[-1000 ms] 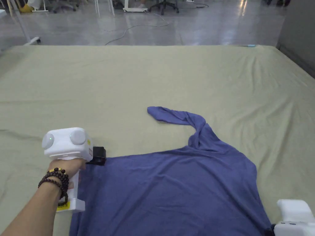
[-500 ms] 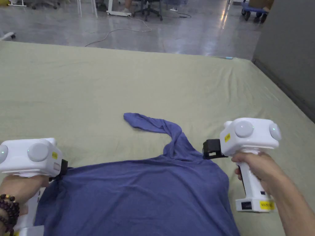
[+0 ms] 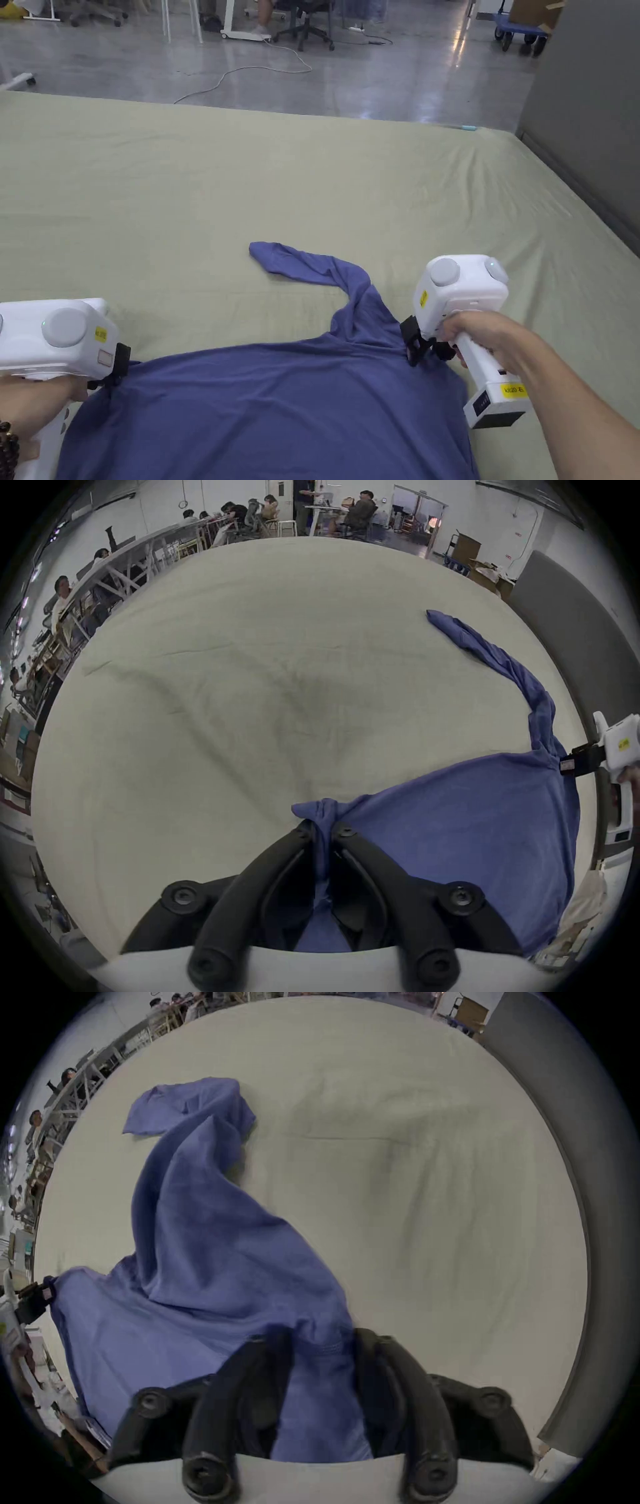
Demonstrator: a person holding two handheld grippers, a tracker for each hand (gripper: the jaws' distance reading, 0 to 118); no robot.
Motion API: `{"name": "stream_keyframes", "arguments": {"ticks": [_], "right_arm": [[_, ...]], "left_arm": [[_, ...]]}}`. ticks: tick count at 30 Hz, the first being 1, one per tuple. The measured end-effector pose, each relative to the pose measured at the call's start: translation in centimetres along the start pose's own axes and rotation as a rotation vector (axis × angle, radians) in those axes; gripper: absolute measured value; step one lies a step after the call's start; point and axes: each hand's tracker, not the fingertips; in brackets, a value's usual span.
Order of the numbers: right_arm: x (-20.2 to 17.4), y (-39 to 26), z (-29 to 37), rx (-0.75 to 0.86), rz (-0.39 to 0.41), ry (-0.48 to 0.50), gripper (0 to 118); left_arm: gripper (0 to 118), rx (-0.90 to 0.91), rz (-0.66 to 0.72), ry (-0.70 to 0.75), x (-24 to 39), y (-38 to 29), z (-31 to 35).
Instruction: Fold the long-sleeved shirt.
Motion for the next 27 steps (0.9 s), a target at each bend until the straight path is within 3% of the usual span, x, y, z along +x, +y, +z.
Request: {"name": "stream_keyframes", "arguments": {"ticks": [3,4,11,16,19,22,27], "right_arm": [[-0.4,-0.2,0.1,0.005,-0.005,0.009,4],[-0.7,-0.3,0.2,0.008,-0.01,0.011,1],[-1.1,-1.4,5.3,0.124,0.024,0.003,0],[0.6,-0.4,15.5,0.278,0.014,0.064,0],[1.1,0.8,23.0,0.398,0.063,-0.013,0],[1.1,3.0,31.2,0.521,0.104,-0.166,0],[2.0,6.5,46.6,0.785,0.01,-0.195,0]], "left_arm": [[4,-0.005,0.001,0.002,0.0,0.1,0.1],[4,-0.005,0.0,0.002,0.0,0.0,0.3],[4,0.108,0.015,-0.028,0.2,1.3,4.7],[4,0.24,0.032,-0.109,1.0,5.8,11.2],[4,0.348,0.006,-0.102,2.3,9.4,16.2],[4,0.44,-0.02,-0.112,3.9,14.2,22.2],[4,0.636,-0.034,-0.093,7.1,22.4,33.3]]}}
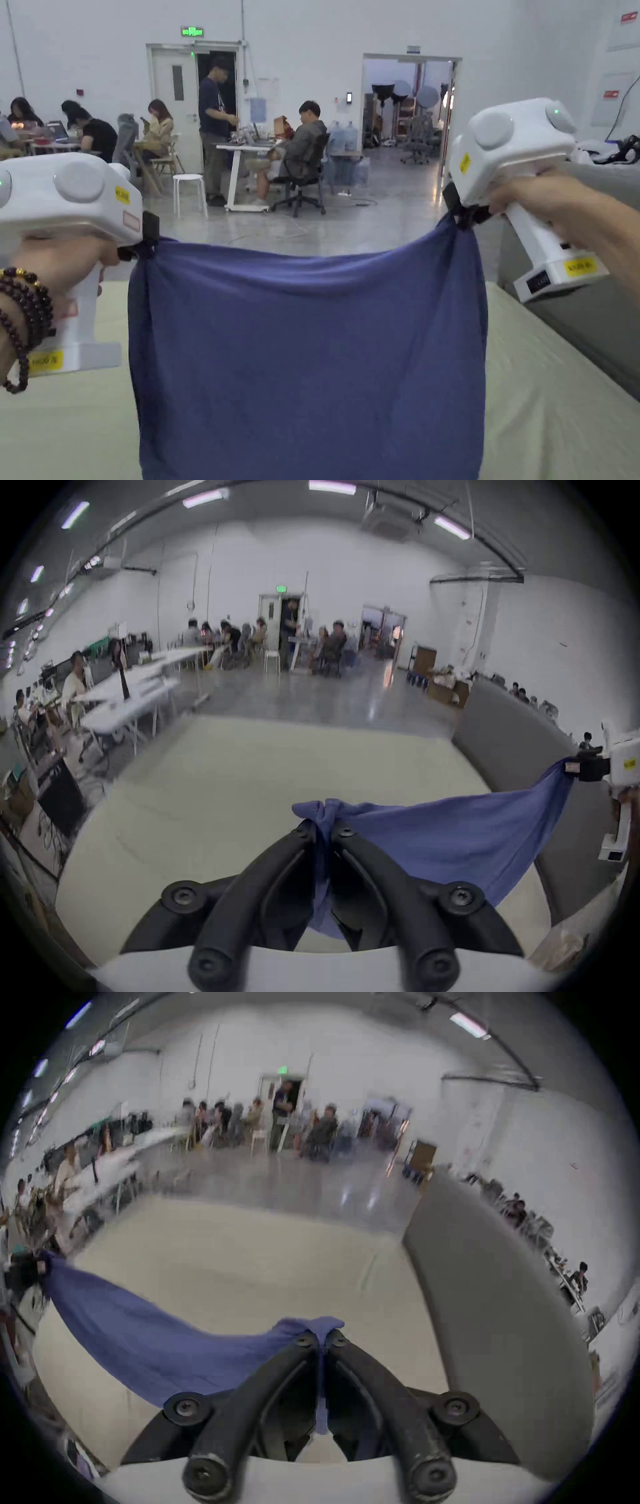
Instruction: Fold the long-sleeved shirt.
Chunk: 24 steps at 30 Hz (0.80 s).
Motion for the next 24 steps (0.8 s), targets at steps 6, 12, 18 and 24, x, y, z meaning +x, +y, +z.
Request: {"name": "stream_keyframes", "arguments": {"ticks": [6,12,18,24], "right_arm": [[1.1,8.7,7.9,0.253,-0.013,-0.086,0],[3.0,11.4,11.4,0.335,-0.152,-0.093,0],[3.7,10.4,9.4,0.291,-0.185,-0.08,0],[2.4,6.1,2.2,0.172,-0.165,-0.057,0]], "left_arm": [[4,0.06,0.025,0.048,1.7,9.6,2.5],[4,0.15,0.092,0.02,1.5,13.6,4.6],[4,0.165,0.06,0.009,1.8,13.7,5.0],[4,0.069,0.083,-0.004,-0.1,8.7,0.0]]}}
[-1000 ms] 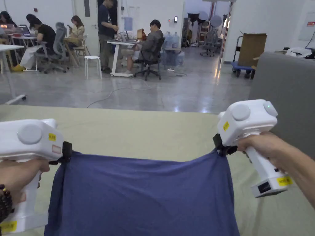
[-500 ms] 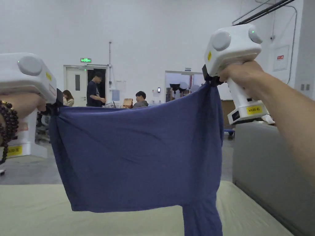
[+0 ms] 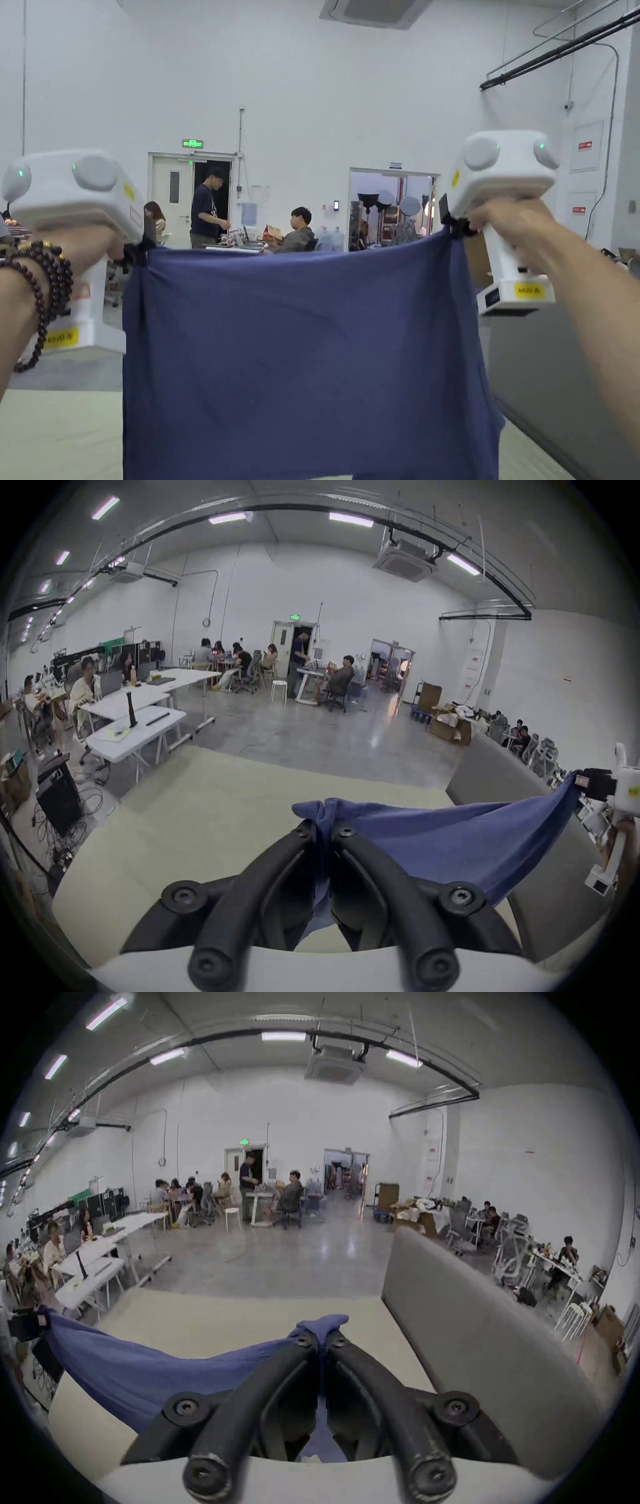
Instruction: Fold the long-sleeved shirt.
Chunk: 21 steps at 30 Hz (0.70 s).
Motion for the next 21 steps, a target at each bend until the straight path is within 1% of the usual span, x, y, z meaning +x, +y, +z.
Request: {"name": "stream_keyframes", "arguments": {"ticks": [1,3,7,9,11,12,14,17,19,21], "right_arm": [[-0.2,-1.4,-1.1,-0.008,-0.008,0.006,0],[-0.7,-5.5,-3.8,-0.078,-0.027,0.034,0],[-1.6,-14.0,-8.5,-0.218,-0.027,0.069,0],[-1.6,-17.8,-11.5,-0.296,-0.053,0.069,0],[-1.8,-20.7,-13.2,-0.344,-0.048,0.063,0],[-1.9,-21.8,-13.7,-0.338,-0.046,0.063,0],[-1.9,-23.2,-14.1,-0.359,-0.045,0.07,0],[-1.9,-23.5,-14.0,-0.369,-0.052,0.076,0],[-1.7,-23.2,-13.5,-0.366,-0.055,0.078,0],[-1.6,-22.6,-12.1,-0.377,-0.048,0.101,0]], "left_arm": [[4,-0.026,-0.006,0.005,-0.4,-1.3,-1.0],[4,-0.074,-0.019,0.024,-1.0,-5.2,-3.0],[4,-0.146,-0.028,0.043,-2.6,-12.8,-6.5],[4,-0.215,-0.003,0.049,-3.6,-16.5,-8.0],[4,-0.267,0.025,0.043,-4.3,-19.1,-8.9],[4,-0.269,0.033,0.037,-4.7,-20.2,-9.2],[4,-0.263,0.02,0.029,-5.1,-21.5,-9.7],[4,-0.271,-0.019,0.044,-5.0,-22.2,-9.7],[4,-0.276,-0.007,0.028,-5.0,-21.9,-8.9],[4,-0.251,0.018,0.008,-5.0,-21.4,-7.8]]}}
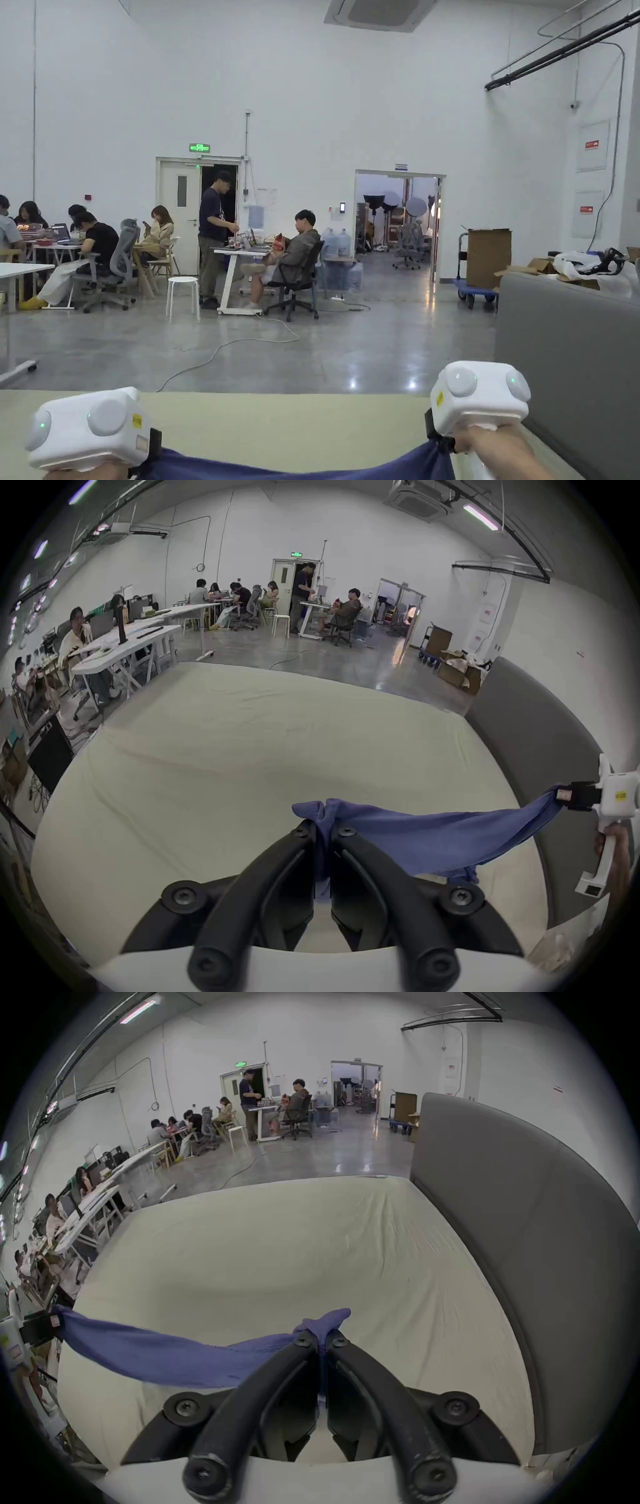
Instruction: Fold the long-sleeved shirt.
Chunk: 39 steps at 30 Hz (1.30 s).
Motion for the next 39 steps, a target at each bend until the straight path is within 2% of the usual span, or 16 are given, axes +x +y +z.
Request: {"name": "stream_keyframes", "arguments": {"ticks": [3,6,9,12,14,19,21,25,29,34,36,37,38,39], "right_arm": [[0.1,-0.8,2.3,-0.007,0.023,0.001,0],[0.7,-3.8,5.7,-0.01,0.011,0.032,0],[1.0,-9.1,8.6,0.003,0.059,0.083,0],[1.5,-15.1,10.1,-0.021,0.097,0.099,0],[1.9,-19.4,10.9,-0.062,0.132,0.112,0],[3.1,-31.5,12.1,-0.197,0.204,0.146,0],[3.9,-35.9,12.5,-0.261,0.197,0.172,0],[4.6,-42.5,11.6,-0.447,0.241,0.196,0],[4.6,-46.2,10.1,-0.585,0.299,0.189,0],[5.1,-47.9,10.2,-0.627,0.321,0.193,0],[5.3,-47.9,10.5,-0.634,0.334,0.195,0],[5.2,-47.9,10.6,-0.631,0.336,0.194,1],[5.1,-47.7,10.9,-0.606,0.334,0.181,12],[5.1,-47.5,11.2,-0.576,0.337,0.168,40]], "left_arm": [[4,0.009,-0.013,-0.024,0.0,-0.4,2.7],[4,0.007,-0.033,-0.024,-0.8,-2.2,5.7],[4,-0.005,-0.015,-0.022,-1.7,-6.5,8.8],[4,-0.041,-0.083,0.038,-2.2,-12.3,10.9],[4,-0.097,-0.107,0.051,-2.7,-17.2,11.9],[4,-0.223,0.0,0.047,-5.5,-28.6,13.3],[4,-0.3,-0.006,0.073,-6.6,-31.9,13.4],[4,-0.405,-0.022,0.12,-7.4,-36.4,14.2],[4,-0.531,-0.137,0.123,-6.8,-38.7,14.0],[4,-0.531,-0.124,0.118,-7.0,-39.9,14.8],[4,-0.547,-0.159,0.112,-6.9,-40.0,14.7],[12,-0.539,-0.154,0.105,-6.8,-40.1,14.9],[34,-0.492,-0.132,0.097,-6.8,-39.9,15.3],[70,-0.454,-0.128,0.089,-6.9,-39.6,15.8]]}}
